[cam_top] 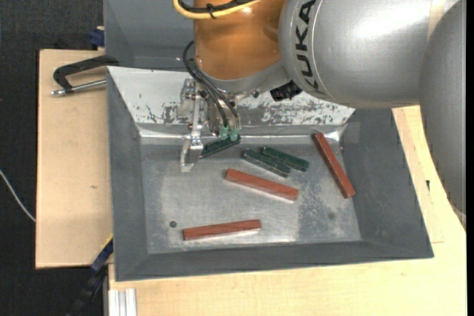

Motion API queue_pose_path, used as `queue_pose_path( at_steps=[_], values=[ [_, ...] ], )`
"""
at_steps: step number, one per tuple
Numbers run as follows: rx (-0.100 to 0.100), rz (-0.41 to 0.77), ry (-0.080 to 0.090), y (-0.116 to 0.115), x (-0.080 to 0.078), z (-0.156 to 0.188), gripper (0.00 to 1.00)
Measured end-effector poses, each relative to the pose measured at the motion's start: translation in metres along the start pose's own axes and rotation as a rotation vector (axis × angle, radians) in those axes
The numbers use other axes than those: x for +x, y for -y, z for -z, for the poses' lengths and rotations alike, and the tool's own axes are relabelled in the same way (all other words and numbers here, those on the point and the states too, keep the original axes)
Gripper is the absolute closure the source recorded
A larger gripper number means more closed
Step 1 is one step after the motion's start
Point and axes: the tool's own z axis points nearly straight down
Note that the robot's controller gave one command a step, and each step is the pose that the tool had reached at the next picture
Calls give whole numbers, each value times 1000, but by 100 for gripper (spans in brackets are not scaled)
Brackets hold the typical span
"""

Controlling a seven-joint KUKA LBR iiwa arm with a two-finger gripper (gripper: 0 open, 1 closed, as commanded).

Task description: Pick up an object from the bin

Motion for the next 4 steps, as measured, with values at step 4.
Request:
queue_pose_path(
  at_steps=[4],
  values=[
    [0, -46, 4, 158, -6, -153, 0]
  ],
)
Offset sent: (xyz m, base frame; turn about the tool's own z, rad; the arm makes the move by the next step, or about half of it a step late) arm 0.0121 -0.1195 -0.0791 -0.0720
